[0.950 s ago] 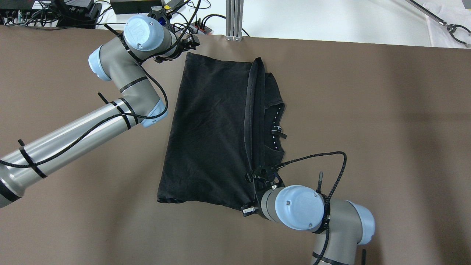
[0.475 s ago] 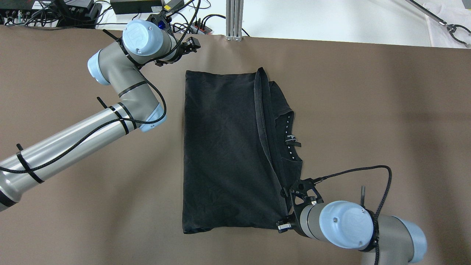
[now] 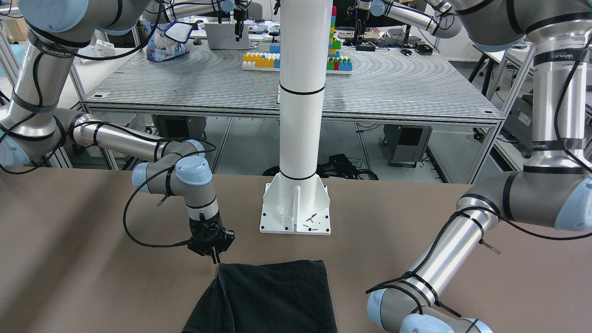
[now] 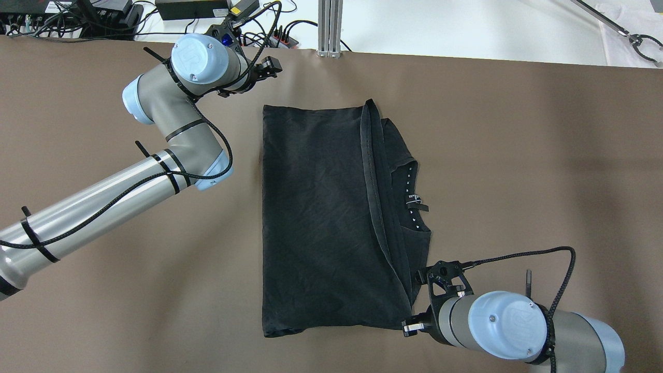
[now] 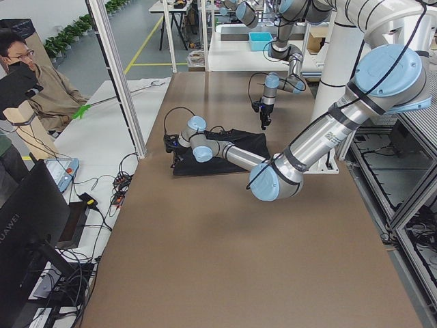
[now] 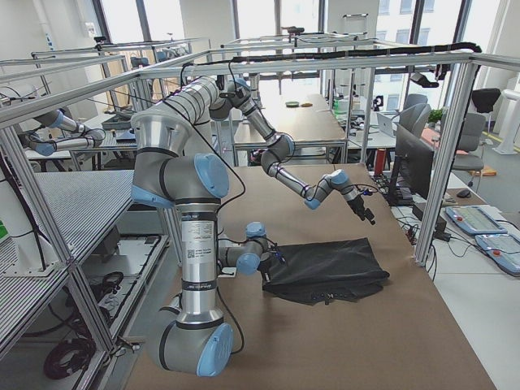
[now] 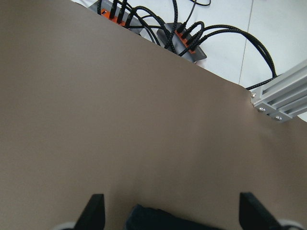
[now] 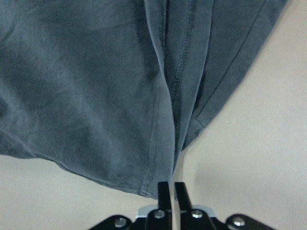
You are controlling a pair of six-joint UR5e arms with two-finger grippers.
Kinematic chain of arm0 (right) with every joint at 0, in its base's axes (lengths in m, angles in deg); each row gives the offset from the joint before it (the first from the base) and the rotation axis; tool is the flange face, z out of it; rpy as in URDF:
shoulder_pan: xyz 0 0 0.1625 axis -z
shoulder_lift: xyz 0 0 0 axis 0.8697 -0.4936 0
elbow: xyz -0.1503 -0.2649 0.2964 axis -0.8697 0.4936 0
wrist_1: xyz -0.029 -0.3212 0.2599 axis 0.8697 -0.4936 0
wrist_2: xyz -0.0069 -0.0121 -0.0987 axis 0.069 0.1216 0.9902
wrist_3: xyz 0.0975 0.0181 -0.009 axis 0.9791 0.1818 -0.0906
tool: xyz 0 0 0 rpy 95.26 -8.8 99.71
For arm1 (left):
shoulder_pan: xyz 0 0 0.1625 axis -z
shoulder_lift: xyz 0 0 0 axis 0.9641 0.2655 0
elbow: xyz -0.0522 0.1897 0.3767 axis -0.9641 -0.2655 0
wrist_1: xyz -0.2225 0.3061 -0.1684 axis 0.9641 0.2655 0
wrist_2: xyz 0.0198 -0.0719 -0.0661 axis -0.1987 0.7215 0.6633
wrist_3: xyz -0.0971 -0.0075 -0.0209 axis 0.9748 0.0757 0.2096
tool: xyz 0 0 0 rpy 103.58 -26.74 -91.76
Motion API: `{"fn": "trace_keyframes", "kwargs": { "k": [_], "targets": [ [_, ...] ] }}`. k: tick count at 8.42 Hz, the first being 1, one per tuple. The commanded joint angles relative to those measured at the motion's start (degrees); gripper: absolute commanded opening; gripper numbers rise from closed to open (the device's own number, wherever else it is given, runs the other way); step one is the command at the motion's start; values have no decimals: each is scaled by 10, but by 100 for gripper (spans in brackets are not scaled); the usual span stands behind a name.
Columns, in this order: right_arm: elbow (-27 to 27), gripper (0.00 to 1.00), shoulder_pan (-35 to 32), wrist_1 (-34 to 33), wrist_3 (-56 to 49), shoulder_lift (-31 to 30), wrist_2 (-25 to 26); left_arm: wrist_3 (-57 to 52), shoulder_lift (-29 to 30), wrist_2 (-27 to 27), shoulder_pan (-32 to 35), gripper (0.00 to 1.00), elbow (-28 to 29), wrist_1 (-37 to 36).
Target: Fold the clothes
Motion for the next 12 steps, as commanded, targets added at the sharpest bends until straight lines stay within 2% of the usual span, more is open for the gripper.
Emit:
{"fn": "trace_keyframes", "kwargs": {
  "k": [1, 3, 6, 9, 12],
  "targets": [
    [32, 95, -22, -7, -16, 53, -6, 0, 0, 1, 0, 100, -2, 0],
    [71, 95, -39, -1, -45, 89, -3, 1, 0, 0, 1, 100, -2, 0],
    [125, 95, -51, -1, -85, 123, 37, 0, 0, 1, 1, 100, -2, -1],
    [144, 95, -80, -4, -157, 125, 38, 1, -6, 1, 0, 100, -2, -1],
    [157, 95, -99, -1, -184, 111, 37, 1, -7, 1, -1, 100, -2, -1]
  ]
}}
